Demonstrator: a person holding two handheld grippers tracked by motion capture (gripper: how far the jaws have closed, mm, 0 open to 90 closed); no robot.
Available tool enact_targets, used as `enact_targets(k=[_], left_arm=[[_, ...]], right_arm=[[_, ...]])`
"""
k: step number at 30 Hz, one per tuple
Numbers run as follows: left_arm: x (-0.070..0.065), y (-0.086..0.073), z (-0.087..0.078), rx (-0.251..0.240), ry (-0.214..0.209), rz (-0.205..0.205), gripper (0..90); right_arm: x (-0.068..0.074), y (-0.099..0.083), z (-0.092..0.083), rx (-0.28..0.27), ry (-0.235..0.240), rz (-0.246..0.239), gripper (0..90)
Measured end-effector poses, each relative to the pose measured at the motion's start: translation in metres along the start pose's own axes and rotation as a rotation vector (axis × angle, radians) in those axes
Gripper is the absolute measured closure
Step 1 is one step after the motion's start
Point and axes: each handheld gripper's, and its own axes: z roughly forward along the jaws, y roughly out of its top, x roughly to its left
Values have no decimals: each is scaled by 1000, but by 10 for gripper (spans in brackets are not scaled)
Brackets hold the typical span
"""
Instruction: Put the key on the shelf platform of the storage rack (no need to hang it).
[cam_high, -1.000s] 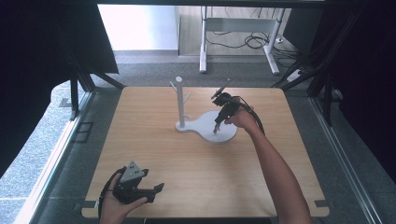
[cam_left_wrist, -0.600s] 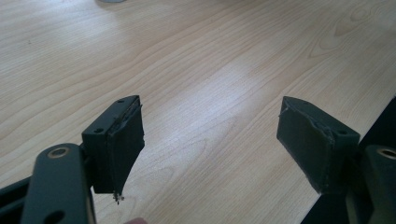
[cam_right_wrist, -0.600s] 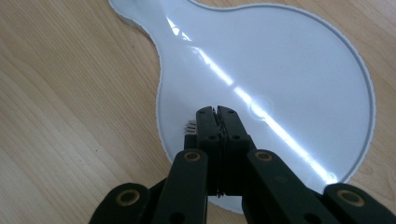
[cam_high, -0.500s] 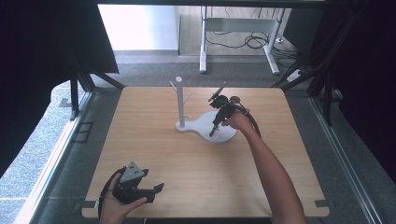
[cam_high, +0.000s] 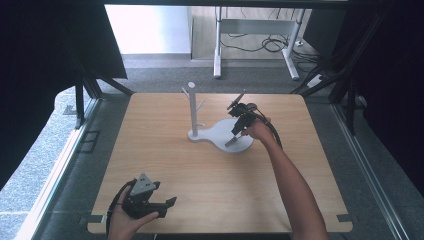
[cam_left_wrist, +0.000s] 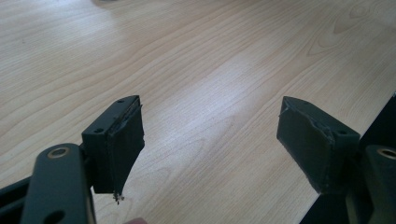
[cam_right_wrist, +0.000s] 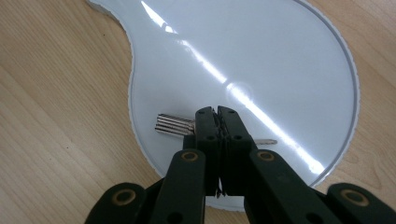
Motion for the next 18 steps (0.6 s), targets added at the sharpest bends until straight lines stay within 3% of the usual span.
enact_targets(k=[18], left_arm=[[-2,1,1,1,-3,5,233]], right_arm=[[-3,-13,-30,-69,-7,7,682]])
